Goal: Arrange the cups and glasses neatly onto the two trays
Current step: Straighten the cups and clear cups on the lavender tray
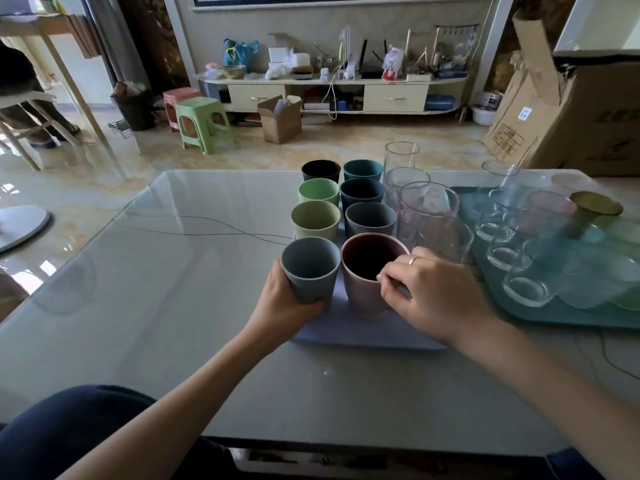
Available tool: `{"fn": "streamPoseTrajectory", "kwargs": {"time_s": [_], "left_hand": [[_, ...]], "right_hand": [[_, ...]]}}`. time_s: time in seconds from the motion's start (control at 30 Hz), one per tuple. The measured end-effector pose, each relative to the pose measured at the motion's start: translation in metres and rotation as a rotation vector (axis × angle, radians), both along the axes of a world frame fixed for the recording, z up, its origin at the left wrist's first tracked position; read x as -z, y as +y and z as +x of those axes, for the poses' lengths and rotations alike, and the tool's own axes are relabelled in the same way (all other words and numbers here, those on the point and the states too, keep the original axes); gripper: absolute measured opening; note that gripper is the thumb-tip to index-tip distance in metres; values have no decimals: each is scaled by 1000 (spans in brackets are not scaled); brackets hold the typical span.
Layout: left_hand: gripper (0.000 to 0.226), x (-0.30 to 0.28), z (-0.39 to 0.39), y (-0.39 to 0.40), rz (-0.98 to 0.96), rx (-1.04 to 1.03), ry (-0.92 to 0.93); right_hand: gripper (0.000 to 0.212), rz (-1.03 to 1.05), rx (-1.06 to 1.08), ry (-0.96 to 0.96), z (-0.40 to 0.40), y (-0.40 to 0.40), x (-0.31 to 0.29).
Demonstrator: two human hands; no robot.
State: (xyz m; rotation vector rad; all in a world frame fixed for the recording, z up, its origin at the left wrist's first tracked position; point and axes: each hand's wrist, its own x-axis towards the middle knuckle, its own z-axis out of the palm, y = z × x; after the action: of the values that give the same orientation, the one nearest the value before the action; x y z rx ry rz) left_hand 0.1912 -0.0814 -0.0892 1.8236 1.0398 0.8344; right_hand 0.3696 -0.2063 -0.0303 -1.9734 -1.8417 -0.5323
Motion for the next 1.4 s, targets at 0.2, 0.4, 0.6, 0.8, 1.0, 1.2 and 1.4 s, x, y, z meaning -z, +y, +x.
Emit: {"fn": "streamPoseTrajectory", "kwargs": {"time_s": [0.2, 0.4, 0.6, 0.8, 1.0, 1.2, 1.4], "left_hand": [[86, 1, 0, -3, 3, -16, 4], [84, 5, 2, -5, 8, -50, 36], [79, 7, 2, -6, -21, -49, 14], [86, 14, -6, -3, 23, -29, 46], [91, 18, -8, -1, 22, -16, 102], [85, 16, -5, -3, 46, 7, 129], [81, 12, -5, -6, 29, -12, 130]], "right_hand": [[37, -23, -2, 16, -1, -3, 4], [36, -15, -14, 23, -4, -5, 1], [28, 35, -15, 34, -17, 16, -19], [27, -154, -74, 239, -26, 84, -42], [24, -438, 11, 225, -29, 117, -56], [23, -394, -36, 247, -31, 121, -48], [20, -320, -96, 268, -33, 121, -43]]}}
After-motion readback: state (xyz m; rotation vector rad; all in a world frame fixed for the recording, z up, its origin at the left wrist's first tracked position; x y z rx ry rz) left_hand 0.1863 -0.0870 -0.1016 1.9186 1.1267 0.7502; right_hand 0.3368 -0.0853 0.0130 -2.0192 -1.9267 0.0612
